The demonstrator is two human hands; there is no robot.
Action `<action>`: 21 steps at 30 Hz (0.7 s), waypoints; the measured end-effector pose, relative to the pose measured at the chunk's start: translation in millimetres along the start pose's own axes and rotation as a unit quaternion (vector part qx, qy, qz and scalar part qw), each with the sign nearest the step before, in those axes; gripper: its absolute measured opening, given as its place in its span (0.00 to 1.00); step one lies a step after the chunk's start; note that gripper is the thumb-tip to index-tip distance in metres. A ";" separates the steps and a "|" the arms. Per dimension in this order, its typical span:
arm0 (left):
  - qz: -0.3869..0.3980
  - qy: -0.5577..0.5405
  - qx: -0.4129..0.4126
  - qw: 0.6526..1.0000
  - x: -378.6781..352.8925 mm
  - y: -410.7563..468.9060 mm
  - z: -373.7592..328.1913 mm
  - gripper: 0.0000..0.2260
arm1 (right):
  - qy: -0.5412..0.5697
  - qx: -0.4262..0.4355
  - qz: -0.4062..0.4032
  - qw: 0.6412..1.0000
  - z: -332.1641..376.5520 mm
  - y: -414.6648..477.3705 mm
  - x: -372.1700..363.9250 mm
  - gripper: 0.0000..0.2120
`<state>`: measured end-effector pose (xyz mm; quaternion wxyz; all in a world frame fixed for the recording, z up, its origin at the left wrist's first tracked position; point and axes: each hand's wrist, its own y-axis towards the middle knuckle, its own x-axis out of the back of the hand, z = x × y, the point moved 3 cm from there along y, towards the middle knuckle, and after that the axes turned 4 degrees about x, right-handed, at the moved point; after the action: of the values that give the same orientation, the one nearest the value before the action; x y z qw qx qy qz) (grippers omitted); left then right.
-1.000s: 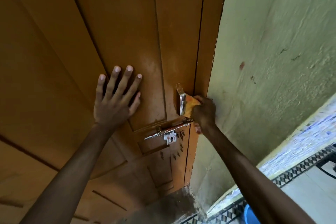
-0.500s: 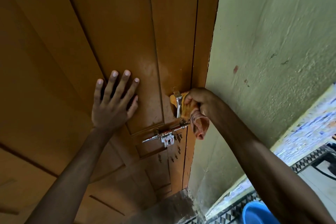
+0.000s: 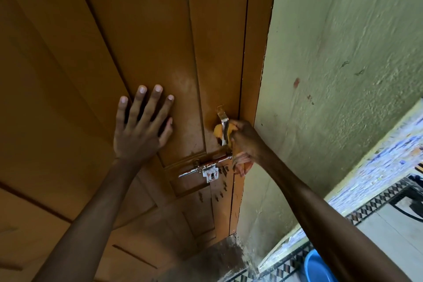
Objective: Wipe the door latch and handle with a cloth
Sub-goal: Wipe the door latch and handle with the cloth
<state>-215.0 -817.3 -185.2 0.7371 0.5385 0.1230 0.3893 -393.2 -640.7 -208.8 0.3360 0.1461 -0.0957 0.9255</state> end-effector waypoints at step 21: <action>0.002 0.017 -0.008 1.000 -3.2 -1.6 1.3 0.28 | -0.132 0.150 -0.129 0.971 -53.4 -1.5 -13.1 0.20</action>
<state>-215.6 -820.7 -186.9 0.7385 0.5258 0.1311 0.4012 -393.6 -632.6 -263.2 0.4116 0.3268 0.0208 0.8505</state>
